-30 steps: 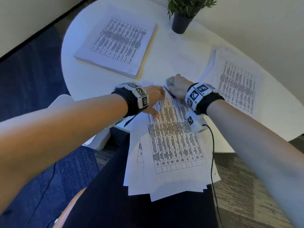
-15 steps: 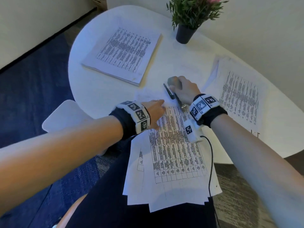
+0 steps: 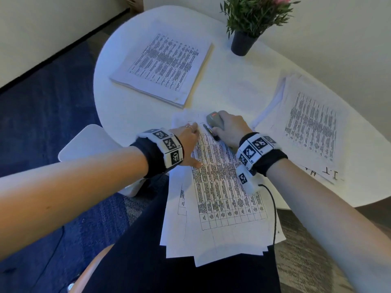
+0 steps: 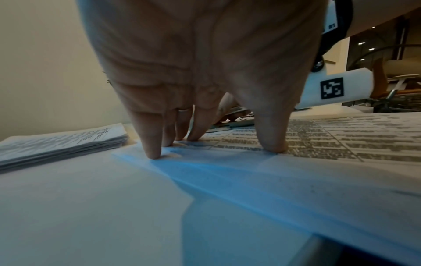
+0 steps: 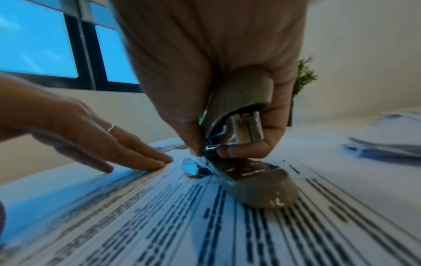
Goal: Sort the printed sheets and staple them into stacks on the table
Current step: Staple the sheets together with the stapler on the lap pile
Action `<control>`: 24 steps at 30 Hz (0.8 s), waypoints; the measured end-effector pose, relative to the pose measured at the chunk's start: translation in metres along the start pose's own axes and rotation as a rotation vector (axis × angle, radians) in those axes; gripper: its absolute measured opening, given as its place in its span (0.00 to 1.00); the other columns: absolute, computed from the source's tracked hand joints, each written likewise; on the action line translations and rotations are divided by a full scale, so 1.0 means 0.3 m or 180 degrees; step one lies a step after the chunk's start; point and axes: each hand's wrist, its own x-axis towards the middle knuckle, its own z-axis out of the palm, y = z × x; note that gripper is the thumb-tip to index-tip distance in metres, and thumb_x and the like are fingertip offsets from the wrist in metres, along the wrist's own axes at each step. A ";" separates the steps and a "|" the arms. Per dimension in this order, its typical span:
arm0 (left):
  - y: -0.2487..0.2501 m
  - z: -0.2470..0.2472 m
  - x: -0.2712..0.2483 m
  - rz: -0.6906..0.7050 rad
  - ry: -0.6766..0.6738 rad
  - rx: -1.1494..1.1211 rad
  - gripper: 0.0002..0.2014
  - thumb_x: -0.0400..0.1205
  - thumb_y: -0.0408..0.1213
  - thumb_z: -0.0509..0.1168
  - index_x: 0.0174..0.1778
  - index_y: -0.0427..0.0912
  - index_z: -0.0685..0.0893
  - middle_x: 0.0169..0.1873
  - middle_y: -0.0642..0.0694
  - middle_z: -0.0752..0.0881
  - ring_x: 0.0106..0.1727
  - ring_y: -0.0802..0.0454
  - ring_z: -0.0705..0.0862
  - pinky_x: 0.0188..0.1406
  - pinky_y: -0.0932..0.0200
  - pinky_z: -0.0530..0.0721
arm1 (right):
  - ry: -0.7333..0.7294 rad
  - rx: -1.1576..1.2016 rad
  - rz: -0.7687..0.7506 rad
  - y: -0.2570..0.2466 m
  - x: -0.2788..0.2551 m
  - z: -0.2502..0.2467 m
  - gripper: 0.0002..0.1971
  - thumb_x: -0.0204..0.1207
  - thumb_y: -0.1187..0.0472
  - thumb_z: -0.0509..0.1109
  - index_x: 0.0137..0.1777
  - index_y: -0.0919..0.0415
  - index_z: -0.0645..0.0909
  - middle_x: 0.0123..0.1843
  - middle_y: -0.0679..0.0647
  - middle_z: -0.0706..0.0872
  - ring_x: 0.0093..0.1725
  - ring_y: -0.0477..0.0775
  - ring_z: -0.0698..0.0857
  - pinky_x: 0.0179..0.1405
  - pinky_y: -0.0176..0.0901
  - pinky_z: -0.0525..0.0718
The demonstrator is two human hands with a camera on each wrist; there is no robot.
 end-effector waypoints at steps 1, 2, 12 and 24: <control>0.001 -0.001 -0.001 -0.0009 -0.0015 -0.0016 0.51 0.70 0.69 0.66 0.77 0.31 0.64 0.77 0.36 0.61 0.72 0.40 0.71 0.66 0.42 0.77 | 0.0044 -0.0091 0.0022 -0.011 0.003 0.000 0.18 0.81 0.55 0.64 0.67 0.62 0.71 0.59 0.63 0.82 0.50 0.62 0.80 0.42 0.46 0.73; 0.001 -0.004 -0.003 -0.0001 -0.0023 -0.0018 0.49 0.70 0.68 0.66 0.76 0.32 0.67 0.76 0.38 0.62 0.72 0.41 0.71 0.65 0.43 0.78 | 0.0098 -0.0215 0.0046 -0.020 0.004 0.000 0.18 0.82 0.55 0.63 0.68 0.61 0.70 0.59 0.62 0.82 0.52 0.63 0.81 0.42 0.46 0.74; 0.006 -0.020 -0.006 0.0056 -0.0065 0.0075 0.40 0.73 0.65 0.67 0.71 0.36 0.76 0.73 0.42 0.65 0.69 0.44 0.70 0.60 0.49 0.77 | 0.0081 -0.0117 0.0891 -0.106 0.038 0.043 0.22 0.81 0.59 0.65 0.70 0.67 0.64 0.64 0.65 0.79 0.61 0.66 0.81 0.44 0.51 0.75; -0.007 -0.017 -0.007 0.0075 0.0041 0.0123 0.40 0.72 0.66 0.66 0.70 0.37 0.77 0.74 0.45 0.65 0.68 0.46 0.70 0.48 0.53 0.75 | 0.0094 -0.0032 0.1084 -0.127 0.079 0.033 0.23 0.81 0.57 0.66 0.70 0.68 0.65 0.68 0.65 0.77 0.66 0.66 0.78 0.54 0.53 0.77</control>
